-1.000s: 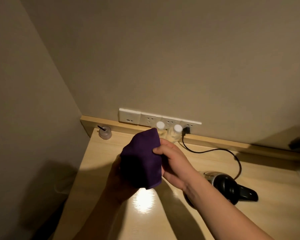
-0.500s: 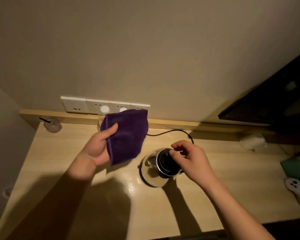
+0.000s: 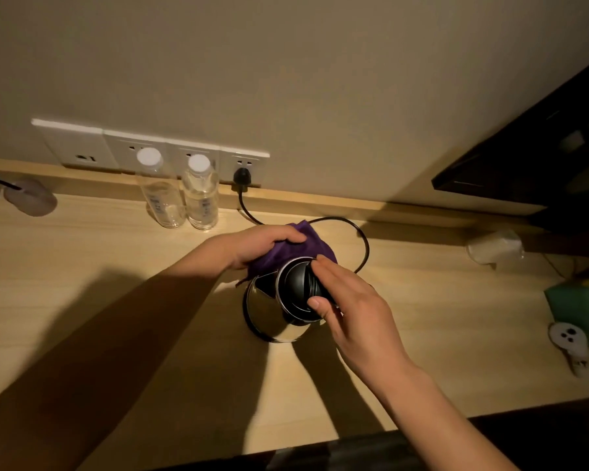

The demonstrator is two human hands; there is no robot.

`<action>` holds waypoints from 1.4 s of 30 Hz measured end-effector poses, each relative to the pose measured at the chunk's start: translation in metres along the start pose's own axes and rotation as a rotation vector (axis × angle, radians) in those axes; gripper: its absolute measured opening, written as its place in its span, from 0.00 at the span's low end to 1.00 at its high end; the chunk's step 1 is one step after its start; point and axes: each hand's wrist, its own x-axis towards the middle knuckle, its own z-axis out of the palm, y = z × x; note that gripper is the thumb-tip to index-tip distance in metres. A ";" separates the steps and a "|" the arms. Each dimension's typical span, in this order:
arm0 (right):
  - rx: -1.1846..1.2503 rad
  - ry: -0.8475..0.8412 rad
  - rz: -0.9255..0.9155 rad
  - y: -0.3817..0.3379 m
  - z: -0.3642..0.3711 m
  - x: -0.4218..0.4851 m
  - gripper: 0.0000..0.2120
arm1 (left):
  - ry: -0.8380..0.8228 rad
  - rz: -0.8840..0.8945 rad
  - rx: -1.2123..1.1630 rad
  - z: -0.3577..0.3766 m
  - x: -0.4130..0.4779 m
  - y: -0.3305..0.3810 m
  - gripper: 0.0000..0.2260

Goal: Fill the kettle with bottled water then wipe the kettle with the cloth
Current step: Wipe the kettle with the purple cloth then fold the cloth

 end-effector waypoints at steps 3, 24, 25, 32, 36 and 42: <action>0.001 0.035 0.001 0.000 0.003 -0.001 0.25 | -0.132 -0.090 0.189 0.011 0.025 0.020 0.16; -0.019 0.092 -0.012 0.005 0.006 0.001 0.25 | 0.465 0.494 -0.435 0.046 -0.040 -0.105 0.26; -0.019 0.096 -0.016 0.005 0.006 0.001 0.26 | 0.527 0.508 -0.468 0.052 -0.043 -0.111 0.29; -0.034 0.124 -0.048 0.005 0.006 0.000 0.25 | 0.906 0.474 -0.714 0.127 -0.045 -0.130 0.11; -0.012 0.127 -0.065 0.006 0.002 0.003 0.23 | 1.047 0.513 -0.584 0.159 -0.033 -0.135 0.14; -0.006 0.131 -0.088 0.006 -0.001 0.006 0.22 | 1.255 0.609 -0.464 0.194 -0.007 -0.141 0.22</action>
